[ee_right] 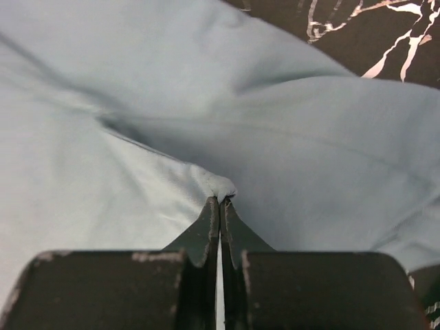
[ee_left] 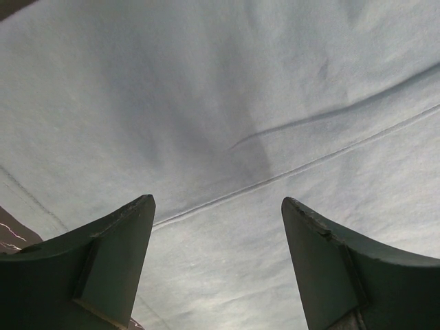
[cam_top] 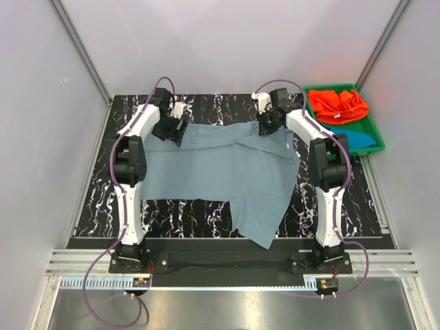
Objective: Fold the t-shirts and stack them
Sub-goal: Fold the tshirt
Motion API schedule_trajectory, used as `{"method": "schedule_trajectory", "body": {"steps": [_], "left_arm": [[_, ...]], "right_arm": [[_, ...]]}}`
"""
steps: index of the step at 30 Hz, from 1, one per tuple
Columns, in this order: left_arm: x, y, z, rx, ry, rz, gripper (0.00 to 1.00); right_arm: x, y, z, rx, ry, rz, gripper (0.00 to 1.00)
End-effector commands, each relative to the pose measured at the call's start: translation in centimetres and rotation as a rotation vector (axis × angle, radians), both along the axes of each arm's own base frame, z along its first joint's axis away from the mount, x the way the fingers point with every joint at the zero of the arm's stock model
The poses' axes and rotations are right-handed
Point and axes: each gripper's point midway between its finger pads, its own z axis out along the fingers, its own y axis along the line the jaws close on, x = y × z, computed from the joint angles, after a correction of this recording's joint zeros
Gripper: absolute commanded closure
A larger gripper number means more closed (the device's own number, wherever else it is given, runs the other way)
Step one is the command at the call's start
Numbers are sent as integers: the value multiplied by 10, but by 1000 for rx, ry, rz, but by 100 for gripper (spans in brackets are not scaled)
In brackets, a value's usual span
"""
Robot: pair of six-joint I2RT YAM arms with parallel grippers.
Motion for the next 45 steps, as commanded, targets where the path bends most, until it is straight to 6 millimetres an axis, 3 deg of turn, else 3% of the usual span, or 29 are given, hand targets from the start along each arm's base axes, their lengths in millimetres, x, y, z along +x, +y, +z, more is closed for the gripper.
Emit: {"method": "schedule_trajectory", "body": {"steps": [1,4,10,16,19,21,22,24,25,29,33,34,36,37,39,40,45], "left_arm": [[13,-5,41,-46,-111,3,20],[10,-7,42,-58,-109,2,20],[4,-7,46,-64,-117,-10,20],[-2,-6,54,-60,-130,-17,20],[-3,-6,56,-60,-135,-18,20],[-3,-5,57,-58,-138,-19,20],[-3,-6,57,-60,-138,-20,20],[-3,-6,56,-60,-137,-19,20],[-3,-6,56,-59,-136,-21,20],[-3,-5,48,-58,-115,-23,19],[3,-7,50,-105,-102,13,18],[2,-9,49,-128,-86,19,18],[4,-10,44,-147,-59,32,18],[1,-11,38,-152,-29,37,17],[2,-10,37,-152,-26,44,17],[2,-9,34,-149,-24,46,16],[8,0,27,-130,-7,80,16]], "right_arm": [[-23,22,65,62,-70,24,100],[-48,34,63,73,-39,51,99],[-99,62,41,88,58,124,98],[-124,76,27,85,117,158,94],[-132,78,26,83,131,170,77],[-134,76,31,73,118,173,73],[-133,73,33,66,107,168,70],[-128,67,42,39,66,157,52],[-126,64,47,33,44,151,50],[-113,51,53,42,11,77,49],[-85,33,62,109,-1,-40,46],[-79,30,56,119,18,-63,45],[-69,31,64,195,58,-108,45],[-59,19,53,212,92,-155,43],[-47,15,56,249,106,-180,42],[-43,9,45,258,139,-217,42],[-20,-8,37,303,171,-282,39]]}}
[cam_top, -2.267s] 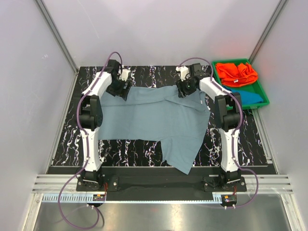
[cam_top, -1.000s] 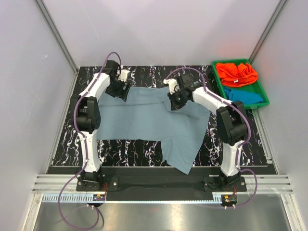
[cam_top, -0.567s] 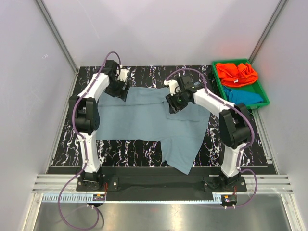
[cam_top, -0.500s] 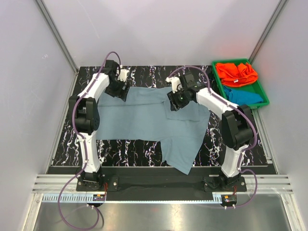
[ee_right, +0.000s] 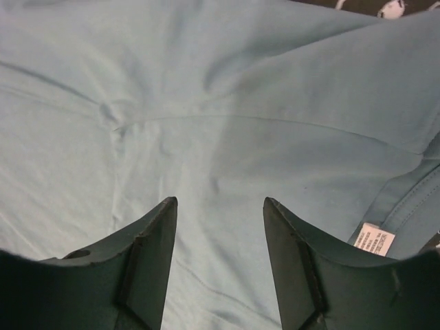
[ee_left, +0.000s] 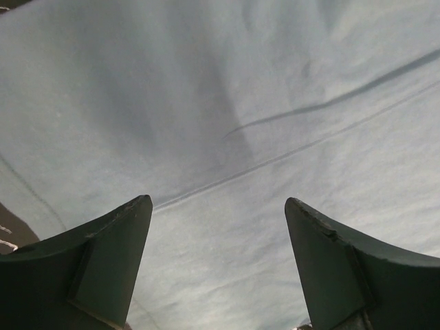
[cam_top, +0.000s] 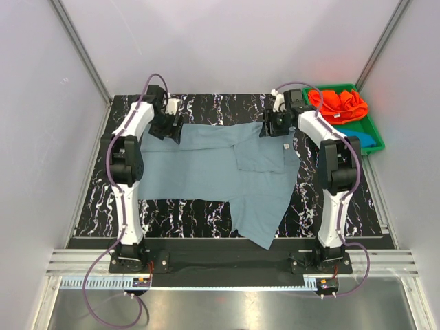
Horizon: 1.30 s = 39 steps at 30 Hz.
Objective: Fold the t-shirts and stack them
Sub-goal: Fold the tshirt
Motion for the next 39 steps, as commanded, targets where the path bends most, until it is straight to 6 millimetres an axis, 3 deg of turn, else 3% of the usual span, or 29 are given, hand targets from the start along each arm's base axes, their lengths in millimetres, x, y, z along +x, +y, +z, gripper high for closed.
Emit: {"method": "schedule_trajectory", "body": {"steps": [1,11,15,23,39], "left_arm": [[9,3,4,-9,-6,35,15],[15,15,-21,64,21,96,9],[22,21,-27,97,19,111,8],[44,25,-33,119,-12,132,8],[90,29,-32,147,-133,145,4]], "right_arm": [[13,3,4,93,39,-47,38],[2,-1,-33,210,207,-113,27],[16,-9,-44,210,218,-151,27],[49,-28,-44,217,173,-211,25],[87,-32,-54,221,118,-240,23]]}}
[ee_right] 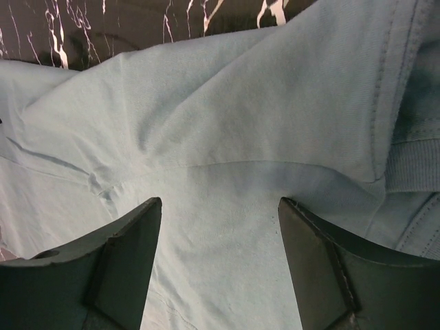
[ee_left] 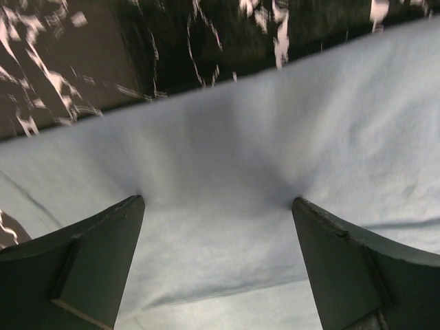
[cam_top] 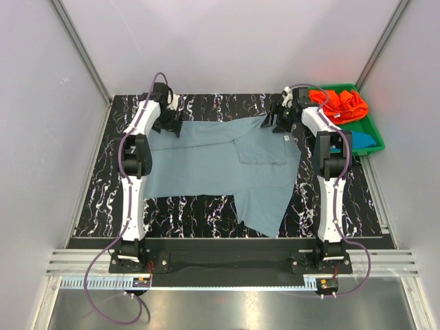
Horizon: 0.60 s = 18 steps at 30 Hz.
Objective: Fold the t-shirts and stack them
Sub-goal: Fold the tshirt
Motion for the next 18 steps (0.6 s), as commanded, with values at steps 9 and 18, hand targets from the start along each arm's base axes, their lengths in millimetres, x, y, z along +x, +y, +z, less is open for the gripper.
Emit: {"method": "schedule_trajectory", "body": {"steps": [9,18], "left_arm": [[41,3,13,16,-141,8,3],[54,-1,10,21,-177,-5,3]], "right_arm": [[35,-9,-4,-22,-74,-45,23],[40,-12,-8,-52,-92,-48,23]]}}
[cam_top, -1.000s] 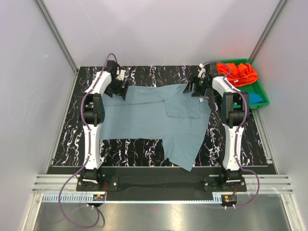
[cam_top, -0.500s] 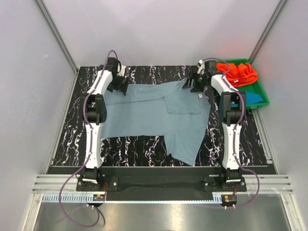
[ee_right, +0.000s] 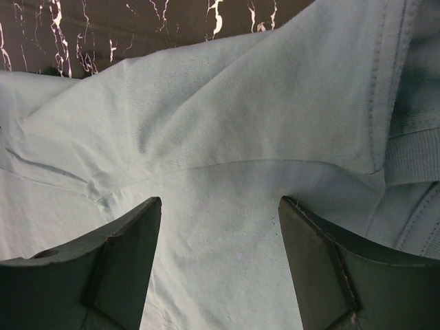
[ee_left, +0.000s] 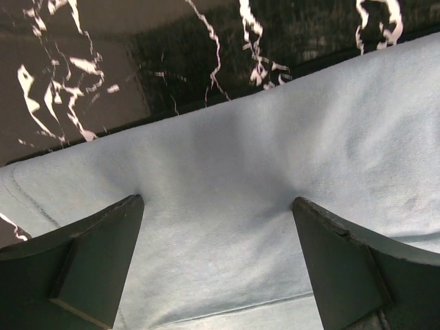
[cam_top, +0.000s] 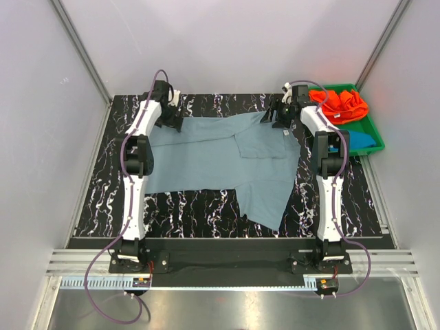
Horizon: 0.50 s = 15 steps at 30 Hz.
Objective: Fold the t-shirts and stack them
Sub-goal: Fold the tshirt
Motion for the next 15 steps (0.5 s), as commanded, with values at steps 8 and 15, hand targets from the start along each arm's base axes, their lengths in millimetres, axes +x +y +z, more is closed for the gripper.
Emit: {"method": "schedule_trajectory", "body": {"steps": [8,15], "left_arm": [[34,-6,5,11,-119,-19,3],[39,4,34,57,-178,22,2]], "right_arm": [[6,-11,-7,-41,-14,-27,22],[8,-17,15,-80,-69,-19,22]]}}
